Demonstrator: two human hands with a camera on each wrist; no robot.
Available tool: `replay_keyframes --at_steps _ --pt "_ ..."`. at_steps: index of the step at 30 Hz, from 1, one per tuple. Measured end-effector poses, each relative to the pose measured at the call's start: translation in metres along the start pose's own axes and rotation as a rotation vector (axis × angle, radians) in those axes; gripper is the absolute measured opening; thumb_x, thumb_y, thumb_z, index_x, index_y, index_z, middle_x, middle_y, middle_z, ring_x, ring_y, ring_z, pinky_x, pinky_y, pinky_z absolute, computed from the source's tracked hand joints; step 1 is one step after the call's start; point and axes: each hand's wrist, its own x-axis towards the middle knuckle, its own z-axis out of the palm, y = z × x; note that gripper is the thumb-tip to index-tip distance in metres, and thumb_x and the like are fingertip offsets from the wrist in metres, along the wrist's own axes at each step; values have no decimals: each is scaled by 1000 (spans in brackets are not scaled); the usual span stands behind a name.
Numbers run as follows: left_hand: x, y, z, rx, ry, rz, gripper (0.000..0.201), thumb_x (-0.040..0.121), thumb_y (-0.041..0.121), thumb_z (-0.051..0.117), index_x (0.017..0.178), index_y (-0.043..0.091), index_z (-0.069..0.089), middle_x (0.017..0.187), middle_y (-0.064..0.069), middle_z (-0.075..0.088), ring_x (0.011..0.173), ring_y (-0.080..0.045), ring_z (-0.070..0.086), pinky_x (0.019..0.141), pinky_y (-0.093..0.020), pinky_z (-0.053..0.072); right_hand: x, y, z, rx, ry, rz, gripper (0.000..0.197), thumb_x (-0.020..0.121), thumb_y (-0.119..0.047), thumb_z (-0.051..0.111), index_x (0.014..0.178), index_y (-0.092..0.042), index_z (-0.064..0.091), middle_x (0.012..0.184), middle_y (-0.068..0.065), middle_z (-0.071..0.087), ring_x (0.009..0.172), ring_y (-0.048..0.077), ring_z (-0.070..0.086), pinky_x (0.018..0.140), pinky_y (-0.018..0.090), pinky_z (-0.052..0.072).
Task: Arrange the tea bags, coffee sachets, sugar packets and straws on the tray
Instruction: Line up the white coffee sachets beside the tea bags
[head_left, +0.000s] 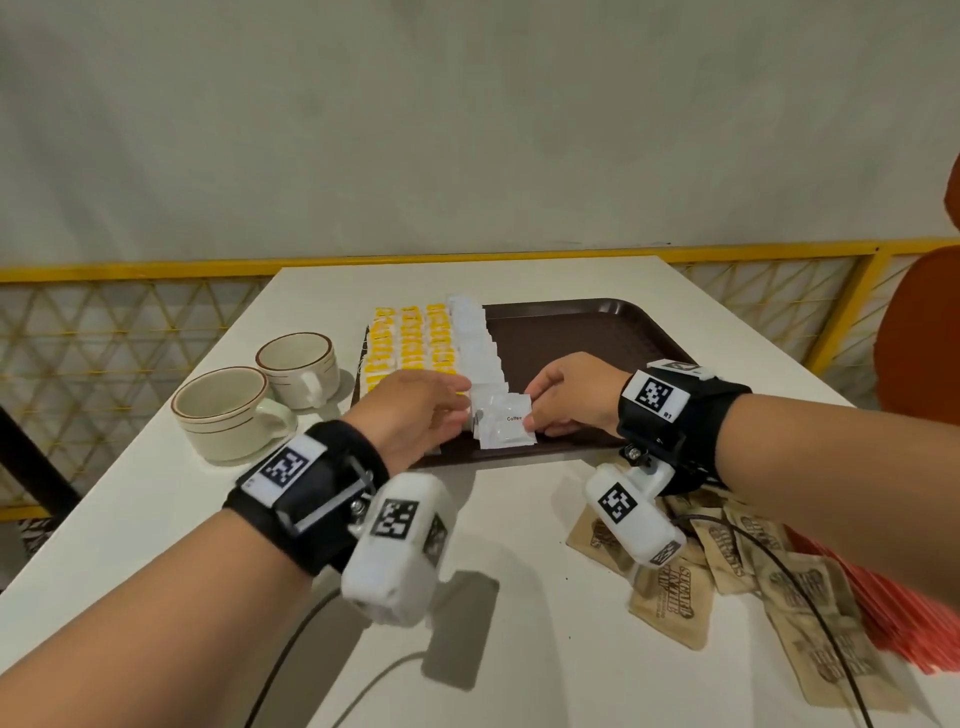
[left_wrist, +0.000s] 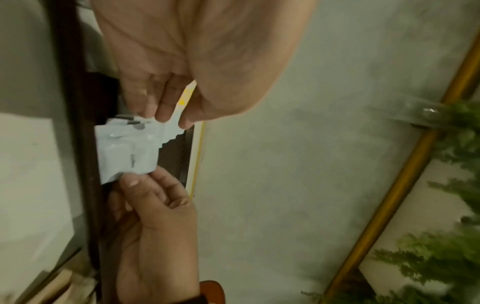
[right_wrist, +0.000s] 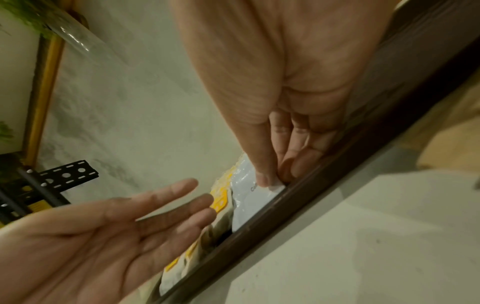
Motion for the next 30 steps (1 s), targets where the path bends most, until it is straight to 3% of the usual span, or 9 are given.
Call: replay_keyframes --at_steps 3,6,8,12,16,21,23,30 --pt "-7 -7 1 -38 -14 -70 17 100 11 42 103 6 57 96 -12 56 87 -21 57 92 -31 44 0 -1 4 36 -10 -5 21 74 9 75 83 -5 63 81 17 66 66 23 65 77 35 59" --pt "-5 -10 2 -30 4 -92 33 100 15 43 128 1 51 108 -15 54 106 -26 54 99 -32 41 0 -3 7 57 -4 -11 20 75 11 74 84 -4 62 84 19 66 75 28 67 74 34 60" --pt "-5 -9 3 -28 -10 -110 39 100 16 43 135 1 45 112 -16 55 114 -28 53 101 -33 41 0 -4 9 64 -5 -8 21 75 11 74 84 -4 62 83 18 66 77 28 67 71 32 60" --pt "-1 -6 6 -14 -27 -131 41 100 19 44 138 4 43 113 -18 60 105 -25 58 100 -32 45 4 -3 11 62 8 -4 23 74 12 73 84 -5 61 81 17 65 78 30 68 75 36 60" --pt "3 -5 8 10 -31 -151 44 100 25 45 140 7 40 123 -22 59 114 -28 58 100 -33 47 6 -5 13 42 44 -8 22 74 10 75 84 -5 62 85 20 66 88 36 69 81 43 58" --pt "4 -4 10 46 -48 -142 47 100 27 46 143 9 37 128 -21 55 115 -28 57 99 -33 47 7 -6 14 33 72 -21 23 74 8 76 86 -5 62 93 23 67 79 31 68 78 42 59" --pt "4 -4 9 65 -47 -135 48 100 27 46 143 9 36 130 -21 53 116 -28 57 98 -32 47 5 -6 13 17 62 -18 22 74 6 77 84 -6 62 94 23 67 82 31 68 82 44 58" --pt "2 -4 6 78 -43 -117 47 100 28 47 142 11 36 126 -21 57 115 -29 57 94 -33 48 3 -4 6 72 29 -9 24 77 7 73 95 -3 61 85 15 65 79 24 68 81 42 58"
